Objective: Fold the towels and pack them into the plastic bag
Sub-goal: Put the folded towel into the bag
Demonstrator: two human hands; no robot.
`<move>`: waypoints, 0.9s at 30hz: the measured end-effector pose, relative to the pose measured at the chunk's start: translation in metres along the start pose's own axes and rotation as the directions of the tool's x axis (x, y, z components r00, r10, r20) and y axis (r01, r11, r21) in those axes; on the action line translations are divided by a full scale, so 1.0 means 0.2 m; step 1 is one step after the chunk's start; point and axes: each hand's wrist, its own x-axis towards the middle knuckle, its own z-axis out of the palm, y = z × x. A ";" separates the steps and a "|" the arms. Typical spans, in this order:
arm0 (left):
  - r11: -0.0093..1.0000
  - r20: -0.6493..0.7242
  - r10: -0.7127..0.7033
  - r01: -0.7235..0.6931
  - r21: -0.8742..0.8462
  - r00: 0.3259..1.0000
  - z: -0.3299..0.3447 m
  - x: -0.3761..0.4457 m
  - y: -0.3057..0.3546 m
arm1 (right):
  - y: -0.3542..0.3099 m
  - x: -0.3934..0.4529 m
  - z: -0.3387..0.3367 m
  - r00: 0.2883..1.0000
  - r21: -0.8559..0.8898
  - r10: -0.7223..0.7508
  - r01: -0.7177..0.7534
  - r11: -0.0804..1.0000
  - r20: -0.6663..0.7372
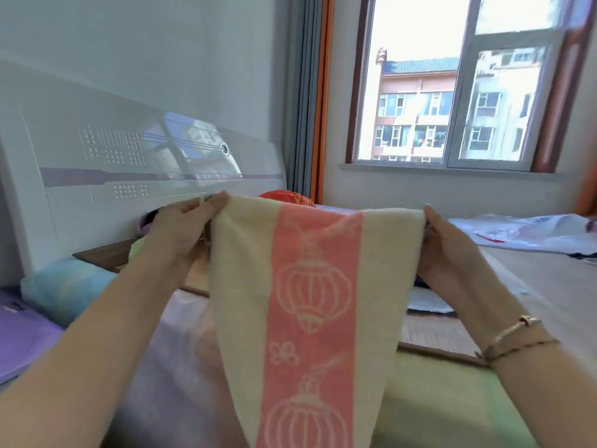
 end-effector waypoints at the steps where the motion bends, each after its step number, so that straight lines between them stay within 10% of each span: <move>1: 0.999 0.011 0.023 -0.023 -0.038 1.000 0.01 0.00 0.06 | -0.10 -0.02 -0.02 0.999 -0.007 -0.030 0.029 1.000 -0.030; 15: 0.980 0.119 0.105 -0.082 -0.184 0.987 0.22 -0.09 0.36 | -0.63 -0.23 -0.15 0.924 -0.342 -0.382 0.359 0.868 0.002; 24: 0.983 0.151 -0.122 0.099 0.152 0.981 0.29 0.29 -0.40 | -0.05 0.31 -0.37 0.925 -0.668 -0.301 0.073 0.740 -0.233; 27: 0.830 0.177 -0.192 0.064 0.554 0.965 0.32 0.33 -0.69 | 0.18 0.39 -0.45 0.948 -0.681 -0.215 -0.003 0.732 -0.236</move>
